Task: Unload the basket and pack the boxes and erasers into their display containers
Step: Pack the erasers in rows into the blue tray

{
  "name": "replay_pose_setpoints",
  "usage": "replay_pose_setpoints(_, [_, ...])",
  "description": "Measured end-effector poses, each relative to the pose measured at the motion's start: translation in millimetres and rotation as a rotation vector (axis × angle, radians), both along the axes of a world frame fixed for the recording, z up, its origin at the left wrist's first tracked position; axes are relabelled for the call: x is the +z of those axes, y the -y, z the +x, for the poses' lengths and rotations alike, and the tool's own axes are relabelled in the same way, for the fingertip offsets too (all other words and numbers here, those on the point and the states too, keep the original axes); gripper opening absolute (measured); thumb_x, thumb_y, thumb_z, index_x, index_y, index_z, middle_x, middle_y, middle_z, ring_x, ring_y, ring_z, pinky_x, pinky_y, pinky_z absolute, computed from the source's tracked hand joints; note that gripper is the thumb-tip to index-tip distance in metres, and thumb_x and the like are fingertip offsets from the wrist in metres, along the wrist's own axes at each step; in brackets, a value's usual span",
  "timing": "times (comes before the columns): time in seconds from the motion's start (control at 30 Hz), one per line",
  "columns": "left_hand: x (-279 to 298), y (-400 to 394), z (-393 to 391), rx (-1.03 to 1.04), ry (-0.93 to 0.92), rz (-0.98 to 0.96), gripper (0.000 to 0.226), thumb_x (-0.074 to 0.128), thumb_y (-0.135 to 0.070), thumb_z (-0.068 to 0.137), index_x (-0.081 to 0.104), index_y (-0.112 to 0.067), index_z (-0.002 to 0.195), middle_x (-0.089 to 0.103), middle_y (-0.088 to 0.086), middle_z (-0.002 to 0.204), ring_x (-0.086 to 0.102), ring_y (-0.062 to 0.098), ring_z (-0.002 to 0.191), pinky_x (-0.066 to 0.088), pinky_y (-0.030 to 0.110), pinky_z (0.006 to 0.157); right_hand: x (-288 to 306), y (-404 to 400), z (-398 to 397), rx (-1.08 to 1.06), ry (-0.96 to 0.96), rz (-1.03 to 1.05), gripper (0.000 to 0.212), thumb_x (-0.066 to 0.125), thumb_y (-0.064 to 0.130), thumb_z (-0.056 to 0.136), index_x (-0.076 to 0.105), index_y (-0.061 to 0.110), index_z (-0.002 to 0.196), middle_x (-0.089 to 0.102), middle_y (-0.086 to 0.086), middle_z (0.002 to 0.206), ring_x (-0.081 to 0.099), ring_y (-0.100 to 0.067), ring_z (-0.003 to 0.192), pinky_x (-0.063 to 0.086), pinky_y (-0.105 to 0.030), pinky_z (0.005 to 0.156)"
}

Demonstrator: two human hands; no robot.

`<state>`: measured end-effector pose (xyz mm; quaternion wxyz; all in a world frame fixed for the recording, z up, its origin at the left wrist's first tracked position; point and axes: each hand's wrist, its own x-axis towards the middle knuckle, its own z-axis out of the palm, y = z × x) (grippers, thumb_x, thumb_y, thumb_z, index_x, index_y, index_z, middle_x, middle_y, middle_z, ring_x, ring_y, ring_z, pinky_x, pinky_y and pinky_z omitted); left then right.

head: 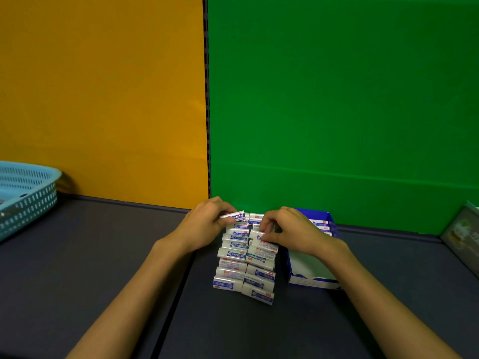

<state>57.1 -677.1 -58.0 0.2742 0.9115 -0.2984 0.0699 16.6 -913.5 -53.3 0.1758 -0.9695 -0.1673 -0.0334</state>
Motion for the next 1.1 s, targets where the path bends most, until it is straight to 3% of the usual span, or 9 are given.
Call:
replay_pose_setpoints(0.17, [2.4,3.8,-0.2,-0.022,0.002,-0.011,0.026,0.058,-0.03,0.099,0.067,-0.019,0.121,0.057,-0.004,0.101,0.052,0.01,0.091,0.044,0.03,0.079,2.1,5.5,3.7,-0.02,0.011,0.065,0.018,0.071,0.023,0.091,0.071,0.02,0.11,0.061,0.009,0.093,0.059,-0.007,0.085,0.049,-0.027,0.078])
replay_pose_setpoints(0.23, [4.3,6.2,0.0,-0.027,-0.001,-0.015,0.026,0.058,-0.029,0.099,0.067,-0.019,0.122,0.058,-0.004,0.103,0.053,0.01,0.092,0.047,0.032,0.081,5.3,8.8,4.4,-0.019,0.0,0.135,0.015,0.07,0.018,0.092,0.071,0.019,0.107,0.061,0.005,0.097,0.06,-0.006,0.089,0.051,-0.025,0.081])
replay_pose_setpoints(0.33, [6.5,11.3,-0.8,-0.033,-0.01,-0.023,0.027,0.058,-0.029,0.099,0.067,-0.018,0.122,0.059,-0.003,0.104,0.054,0.012,0.094,0.048,0.036,0.083,10.4,14.3,4.5,-0.025,-0.024,0.233,0.013,0.067,0.011,0.093,0.072,0.016,0.104,0.068,0.002,0.099,0.064,-0.006,0.089,0.049,-0.015,0.077])
replay_pose_setpoints(0.47, [9.6,19.6,-3.6,-0.072,-0.001,-0.034,0.025,0.059,-0.028,0.099,0.067,-0.019,0.121,0.059,-0.003,0.103,0.053,0.01,0.091,0.047,0.033,0.08,13.1,20.8,2.3,-0.039,-0.064,0.417,0.014,0.065,0.006,0.094,0.07,0.011,0.106,0.073,-0.001,0.096,0.067,-0.011,0.086,0.054,-0.02,0.079])
replay_pose_setpoints(0.6, [13.5,29.3,-5.9,-0.101,0.003,-0.041,0.025,0.059,-0.029,0.099,0.066,-0.019,0.121,0.058,-0.002,0.103,0.053,0.01,0.091,0.046,0.031,0.079,18.2,32.2,0.5,-0.075,-0.084,0.521,0.014,0.068,0.004,0.091,0.073,0.012,0.102,0.073,-0.001,0.089,0.065,-0.004,0.077,0.054,-0.02,0.077])
replay_pose_setpoints(0.9, [20.5,72.5,-10.2,-0.173,0.032,-0.042,0.023,0.06,-0.039,0.097,0.066,-0.027,0.115,0.06,-0.013,0.1,0.057,0.006,0.089,0.05,0.033,0.075,24.9,94.4,-17.9,-0.205,-0.042,0.214,0.012,0.075,0.01,0.086,0.076,0.019,0.095,0.074,0.004,0.084,0.069,-0.009,0.078,0.053,-0.018,0.072])
replay_pose_setpoints(1.1, [16.7,114.2,-13.5,-0.238,0.053,0.03,0.021,0.066,-0.031,0.094,0.069,-0.02,0.112,0.066,-0.002,0.099,0.056,0.014,0.089,0.046,0.032,0.076,10.2,111.7,-26.6,-0.185,-0.036,0.013,0.016,0.075,0.015,0.084,0.079,0.025,0.096,0.075,0.008,0.088,0.065,-0.006,0.08,0.053,-0.029,0.078])
